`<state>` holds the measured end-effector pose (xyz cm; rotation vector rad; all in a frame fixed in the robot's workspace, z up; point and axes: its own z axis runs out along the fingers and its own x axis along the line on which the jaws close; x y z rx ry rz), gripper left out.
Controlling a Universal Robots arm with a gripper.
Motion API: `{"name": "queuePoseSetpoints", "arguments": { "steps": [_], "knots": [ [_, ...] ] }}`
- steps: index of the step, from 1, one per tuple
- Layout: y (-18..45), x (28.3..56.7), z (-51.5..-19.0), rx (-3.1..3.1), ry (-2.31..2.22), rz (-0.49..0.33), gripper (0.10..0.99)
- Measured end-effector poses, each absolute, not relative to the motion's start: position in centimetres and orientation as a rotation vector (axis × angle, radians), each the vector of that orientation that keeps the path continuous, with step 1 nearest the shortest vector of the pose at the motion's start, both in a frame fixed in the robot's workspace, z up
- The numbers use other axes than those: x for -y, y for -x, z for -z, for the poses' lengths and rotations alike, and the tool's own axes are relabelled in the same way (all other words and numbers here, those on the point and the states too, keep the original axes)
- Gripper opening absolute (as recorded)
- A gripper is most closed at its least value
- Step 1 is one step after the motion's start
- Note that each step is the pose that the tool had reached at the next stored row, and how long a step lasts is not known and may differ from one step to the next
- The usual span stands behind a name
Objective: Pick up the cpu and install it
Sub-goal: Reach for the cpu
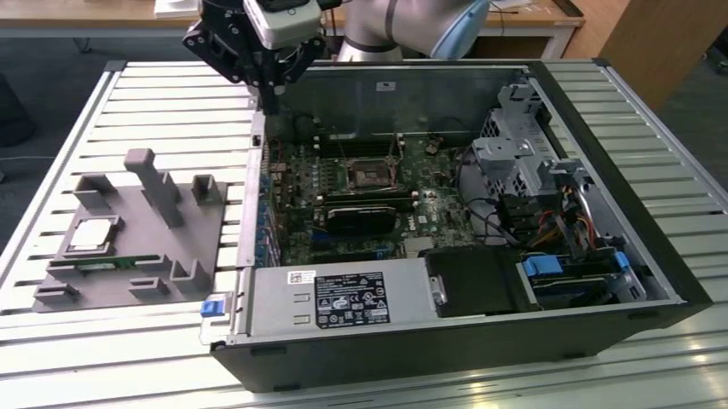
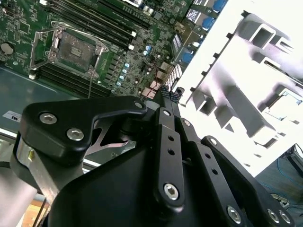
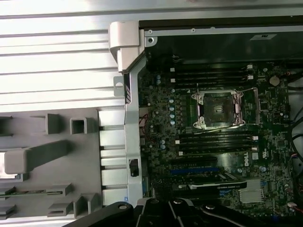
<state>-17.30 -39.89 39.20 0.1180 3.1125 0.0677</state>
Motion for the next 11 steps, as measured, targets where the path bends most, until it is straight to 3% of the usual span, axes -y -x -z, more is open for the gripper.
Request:
{"name": "queuePoseSetpoints", "arguments": {
  "steps": [11],
  "knots": [
    [17.96,39.90,-39.17,-3.112,-0.118,-0.068,0.106]
  ]
}}
